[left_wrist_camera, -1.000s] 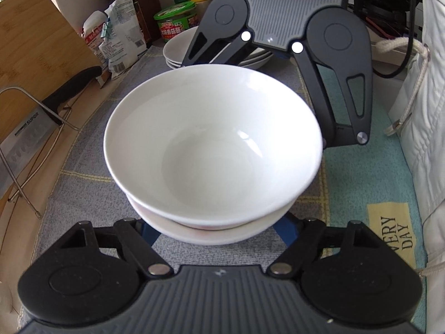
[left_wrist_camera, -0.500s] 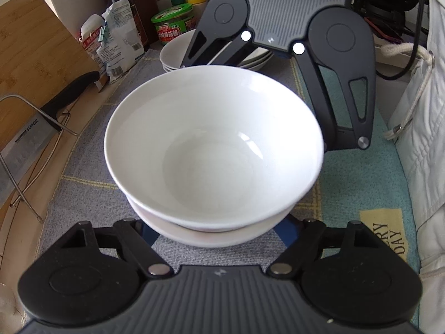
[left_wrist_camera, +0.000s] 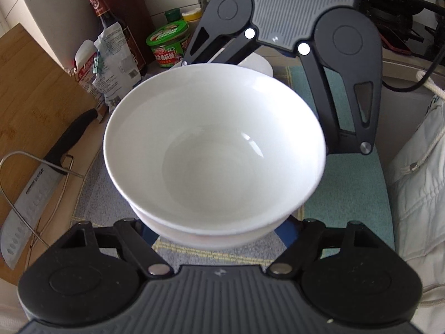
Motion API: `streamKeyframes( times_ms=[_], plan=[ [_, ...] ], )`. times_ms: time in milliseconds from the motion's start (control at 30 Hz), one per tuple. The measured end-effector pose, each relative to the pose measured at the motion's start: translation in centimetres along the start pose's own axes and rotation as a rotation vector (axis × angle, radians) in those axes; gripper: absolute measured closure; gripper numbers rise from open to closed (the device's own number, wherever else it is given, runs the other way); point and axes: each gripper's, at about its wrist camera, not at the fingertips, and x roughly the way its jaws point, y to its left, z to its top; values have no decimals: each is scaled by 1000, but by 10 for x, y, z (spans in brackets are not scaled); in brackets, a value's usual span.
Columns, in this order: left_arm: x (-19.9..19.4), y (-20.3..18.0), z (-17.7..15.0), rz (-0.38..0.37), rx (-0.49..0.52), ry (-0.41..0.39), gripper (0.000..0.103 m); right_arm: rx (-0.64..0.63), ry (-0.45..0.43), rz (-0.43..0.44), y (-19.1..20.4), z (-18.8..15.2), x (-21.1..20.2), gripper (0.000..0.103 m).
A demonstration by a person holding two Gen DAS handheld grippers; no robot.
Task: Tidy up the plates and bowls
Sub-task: 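Lift the bowl stack with both tools and carry it over the plate stack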
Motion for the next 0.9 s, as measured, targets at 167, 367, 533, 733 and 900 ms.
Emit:
streamKeyframes(
  times_ms=[167, 367, 533, 733, 900],
  plan=[
    [13, 4, 36, 11, 38, -14, 22, 11, -3, -43, -19, -21, -26, 19],
    [40, 5, 80, 23, 91, -37, 22, 44, 4, -104, -47, -51, -51, 19],
    [66, 7, 105, 15, 126, -45, 22, 77, 17, -145, -70, -75, -62, 19],
    [96, 12, 123, -6, 148, -34, 22, 117, 38, -168, -91, -97, -62, 19],
    [119, 17, 130, -29, 145, -17, 22, 142, 59, -164, -103, -111, -53, 19]
  ],
)
